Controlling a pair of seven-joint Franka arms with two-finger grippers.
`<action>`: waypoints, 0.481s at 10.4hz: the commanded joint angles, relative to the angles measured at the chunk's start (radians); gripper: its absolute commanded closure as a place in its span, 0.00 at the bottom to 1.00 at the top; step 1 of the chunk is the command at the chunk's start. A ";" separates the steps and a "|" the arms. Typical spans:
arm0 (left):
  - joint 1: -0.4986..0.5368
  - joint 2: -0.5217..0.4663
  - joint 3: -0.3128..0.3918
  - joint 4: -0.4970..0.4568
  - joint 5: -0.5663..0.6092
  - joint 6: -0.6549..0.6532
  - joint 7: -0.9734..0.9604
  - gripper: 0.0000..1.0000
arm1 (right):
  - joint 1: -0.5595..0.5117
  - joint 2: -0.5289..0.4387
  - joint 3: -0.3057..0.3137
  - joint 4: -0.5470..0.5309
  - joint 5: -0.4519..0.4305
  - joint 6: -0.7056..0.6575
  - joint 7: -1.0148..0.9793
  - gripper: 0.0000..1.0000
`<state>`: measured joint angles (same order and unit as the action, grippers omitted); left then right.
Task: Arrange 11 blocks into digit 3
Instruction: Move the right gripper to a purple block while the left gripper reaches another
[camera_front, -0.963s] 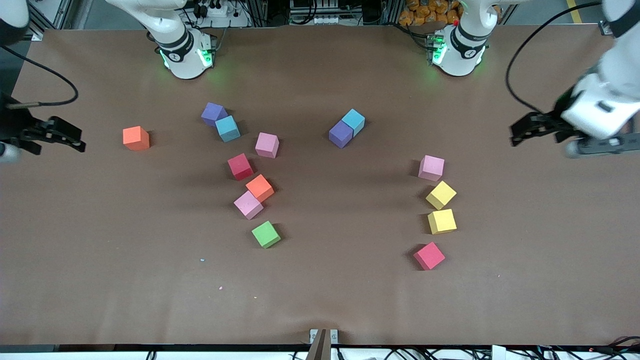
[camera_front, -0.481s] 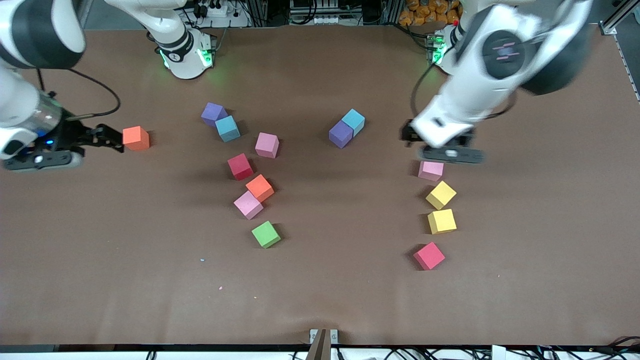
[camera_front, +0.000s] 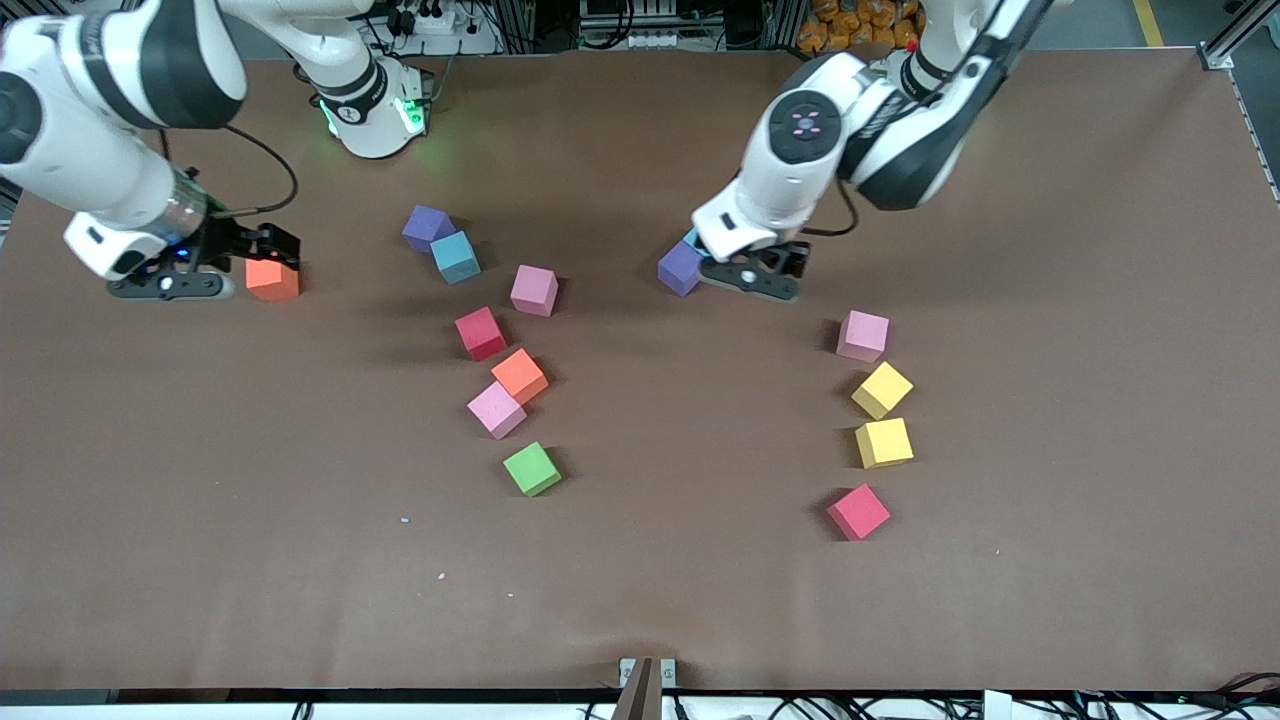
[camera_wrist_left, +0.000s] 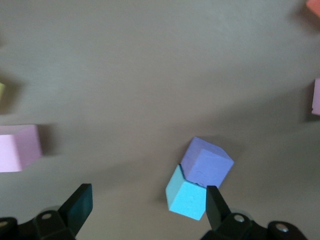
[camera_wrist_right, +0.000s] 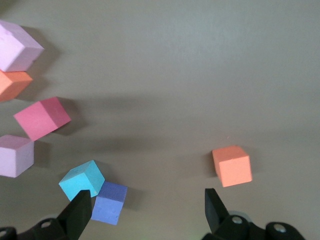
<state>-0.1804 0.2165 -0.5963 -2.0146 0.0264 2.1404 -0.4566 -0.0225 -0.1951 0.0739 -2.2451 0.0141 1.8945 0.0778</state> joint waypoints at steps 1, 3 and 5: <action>-0.051 0.061 -0.003 -0.030 0.072 0.071 -0.031 0.00 | 0.009 -0.058 -0.002 -0.125 0.024 0.055 0.095 0.00; -0.102 0.098 -0.002 -0.032 0.113 0.090 -0.072 0.00 | 0.035 -0.063 -0.002 -0.226 0.044 0.118 0.161 0.00; -0.148 0.142 0.001 -0.036 0.125 0.131 -0.100 0.00 | 0.109 -0.061 -0.003 -0.336 0.056 0.243 0.343 0.00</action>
<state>-0.3028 0.3335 -0.5986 -2.0495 0.1150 2.2397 -0.5168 0.0181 -0.2110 0.0748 -2.4783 0.0546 2.0536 0.3022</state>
